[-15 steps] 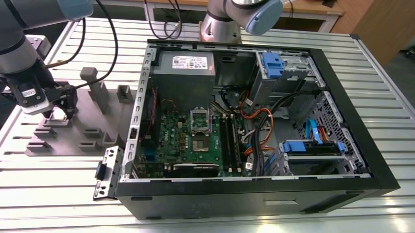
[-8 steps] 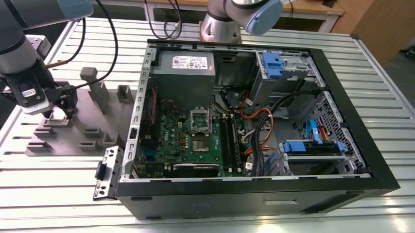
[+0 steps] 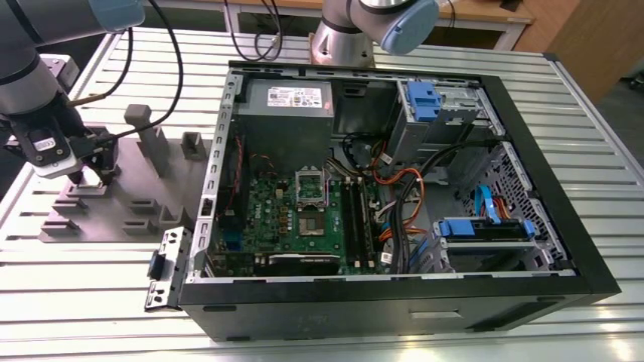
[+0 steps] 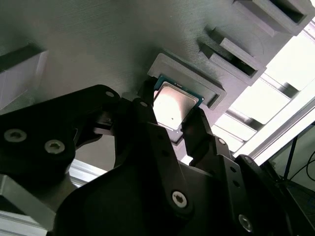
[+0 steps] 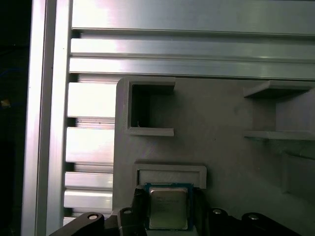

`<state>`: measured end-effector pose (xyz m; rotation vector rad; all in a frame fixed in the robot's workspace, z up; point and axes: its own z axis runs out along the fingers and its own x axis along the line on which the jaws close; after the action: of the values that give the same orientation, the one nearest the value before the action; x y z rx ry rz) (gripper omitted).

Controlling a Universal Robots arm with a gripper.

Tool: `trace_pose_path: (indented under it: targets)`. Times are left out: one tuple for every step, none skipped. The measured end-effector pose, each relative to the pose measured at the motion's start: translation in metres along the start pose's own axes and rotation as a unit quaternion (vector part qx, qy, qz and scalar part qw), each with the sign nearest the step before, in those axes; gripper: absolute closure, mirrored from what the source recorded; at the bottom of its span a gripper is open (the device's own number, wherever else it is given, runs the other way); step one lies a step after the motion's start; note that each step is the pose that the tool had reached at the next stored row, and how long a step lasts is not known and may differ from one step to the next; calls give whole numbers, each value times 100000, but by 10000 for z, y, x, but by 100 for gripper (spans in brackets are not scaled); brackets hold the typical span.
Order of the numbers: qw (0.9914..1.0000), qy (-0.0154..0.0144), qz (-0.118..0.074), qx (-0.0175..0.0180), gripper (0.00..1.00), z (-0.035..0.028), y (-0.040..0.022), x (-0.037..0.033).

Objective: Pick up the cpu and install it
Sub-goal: 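Pick up the cpu and move it towards the insertion slot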

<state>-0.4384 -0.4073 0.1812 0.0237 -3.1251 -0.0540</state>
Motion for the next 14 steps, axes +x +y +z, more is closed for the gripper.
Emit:
trace_pose_path:
  targets:
    - [100000, 2, 1, 3, 51, 0, 0, 0]
    - [100000, 2, 0, 1, 51, 0, 0, 0]
    - [100000, 3, -2, 2, 51, 0, 0, 0]
    - [100000, 3, -2, 3, 51, 0, 0, 0]
    - [100000, 3, -1, 4, 51, 0, 0, 0]
    - [100000, 3, 0, 4, 51, 0, 0, 0]
    - [100000, 1, -2, 2, 51, 0, 0, -1]
    - [100000, -5, 7, 0, 51, 1, 1, -2]
    - [100000, -5, 31, -1, 51, 0, 1, -4]
    - [100000, -4, 86, 0, 51, 0, 1, -5]
    - [100000, -6, 228, 0, 51, 0, 0, -8]
    - [100000, -8, 308, -1, 51, 0, 0, -8]
    - [99999, -9, 335, -3, 51, 0, 0, -8]
    - [99999, -12, 370, -3, 51, 0, 0, -9]
